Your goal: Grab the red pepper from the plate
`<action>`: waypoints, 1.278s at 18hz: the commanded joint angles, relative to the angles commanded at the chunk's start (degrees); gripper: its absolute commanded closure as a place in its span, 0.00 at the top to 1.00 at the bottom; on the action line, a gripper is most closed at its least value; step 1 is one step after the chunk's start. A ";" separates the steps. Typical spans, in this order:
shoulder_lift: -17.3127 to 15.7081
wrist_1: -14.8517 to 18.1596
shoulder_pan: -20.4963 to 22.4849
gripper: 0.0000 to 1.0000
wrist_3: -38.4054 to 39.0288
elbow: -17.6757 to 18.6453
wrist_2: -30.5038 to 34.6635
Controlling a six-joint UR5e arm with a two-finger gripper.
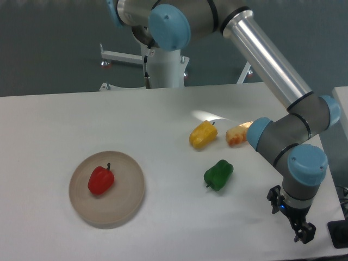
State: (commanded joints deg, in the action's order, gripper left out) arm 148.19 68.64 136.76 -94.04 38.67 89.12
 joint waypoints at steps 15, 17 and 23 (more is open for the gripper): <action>-6.85 9.56 -5.00 1.00 11.76 2.19 -0.09; -10.09 12.30 -7.37 1.00 17.64 4.82 -0.17; -19.85 12.04 -13.44 1.00 31.18 18.18 -2.37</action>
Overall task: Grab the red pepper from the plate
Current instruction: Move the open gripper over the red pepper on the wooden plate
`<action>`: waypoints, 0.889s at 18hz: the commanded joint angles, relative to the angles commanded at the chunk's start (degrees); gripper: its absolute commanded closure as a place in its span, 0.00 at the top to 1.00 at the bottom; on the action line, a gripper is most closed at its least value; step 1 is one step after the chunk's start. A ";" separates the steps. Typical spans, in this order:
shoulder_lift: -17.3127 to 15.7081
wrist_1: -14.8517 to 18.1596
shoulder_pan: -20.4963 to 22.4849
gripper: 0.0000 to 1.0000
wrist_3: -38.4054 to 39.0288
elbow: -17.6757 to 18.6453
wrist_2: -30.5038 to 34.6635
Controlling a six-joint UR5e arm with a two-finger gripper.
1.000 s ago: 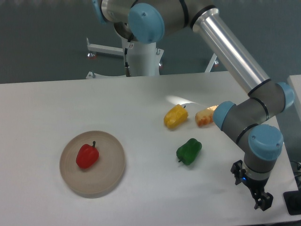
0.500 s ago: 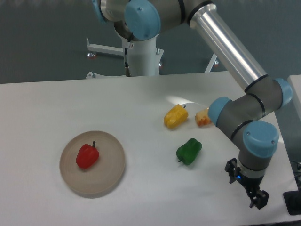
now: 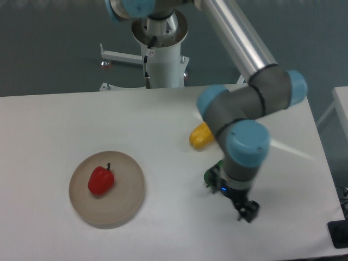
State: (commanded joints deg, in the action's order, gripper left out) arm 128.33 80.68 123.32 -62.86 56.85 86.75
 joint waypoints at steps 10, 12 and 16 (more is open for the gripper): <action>-6.95 -2.01 -11.08 1.00 20.91 13.81 0.53; -7.13 -5.17 -12.48 1.00 24.43 15.66 0.26; -7.66 -13.53 -13.98 1.00 31.13 19.18 0.35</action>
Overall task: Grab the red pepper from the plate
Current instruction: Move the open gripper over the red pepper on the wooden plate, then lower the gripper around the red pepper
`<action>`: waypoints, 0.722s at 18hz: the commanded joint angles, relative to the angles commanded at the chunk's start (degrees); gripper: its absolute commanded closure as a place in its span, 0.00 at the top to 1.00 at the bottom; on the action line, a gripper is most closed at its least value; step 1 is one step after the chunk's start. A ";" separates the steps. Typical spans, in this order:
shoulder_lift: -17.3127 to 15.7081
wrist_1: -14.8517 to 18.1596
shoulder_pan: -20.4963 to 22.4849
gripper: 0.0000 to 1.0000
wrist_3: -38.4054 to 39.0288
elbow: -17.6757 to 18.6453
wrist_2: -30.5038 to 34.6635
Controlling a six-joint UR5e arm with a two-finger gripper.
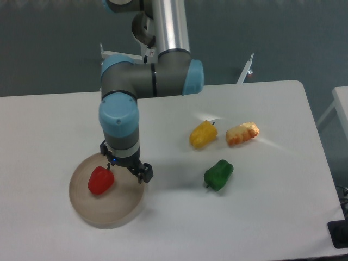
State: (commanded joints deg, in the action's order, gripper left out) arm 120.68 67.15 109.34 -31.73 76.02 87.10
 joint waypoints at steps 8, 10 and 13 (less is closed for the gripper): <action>-0.18 -0.44 -0.79 1.00 1.85 2.55 -0.26; -0.09 -0.53 -1.14 1.00 1.85 2.73 -0.35; 0.26 -1.58 -1.32 1.00 1.94 2.99 -0.35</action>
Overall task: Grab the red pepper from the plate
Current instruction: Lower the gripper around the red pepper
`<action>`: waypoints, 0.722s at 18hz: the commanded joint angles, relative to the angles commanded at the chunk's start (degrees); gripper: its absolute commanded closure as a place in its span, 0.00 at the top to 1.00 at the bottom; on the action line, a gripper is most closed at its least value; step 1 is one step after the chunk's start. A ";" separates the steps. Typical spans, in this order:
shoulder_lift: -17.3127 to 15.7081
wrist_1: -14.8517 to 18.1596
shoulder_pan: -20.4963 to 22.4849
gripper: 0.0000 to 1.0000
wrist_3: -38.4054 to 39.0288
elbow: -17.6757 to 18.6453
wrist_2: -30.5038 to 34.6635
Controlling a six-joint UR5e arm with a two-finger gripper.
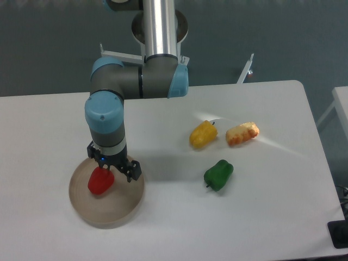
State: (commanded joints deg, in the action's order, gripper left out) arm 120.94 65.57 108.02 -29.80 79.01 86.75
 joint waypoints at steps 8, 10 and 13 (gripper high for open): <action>0.00 -1.06 -1.76 1.00 1.40 2.11 -0.09; 0.17 -1.06 -1.85 1.00 1.41 2.29 -0.09; 1.22 -1.15 -1.85 1.00 1.15 2.29 -0.09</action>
State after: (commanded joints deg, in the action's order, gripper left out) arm 122.16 64.42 106.17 -28.65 81.30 86.66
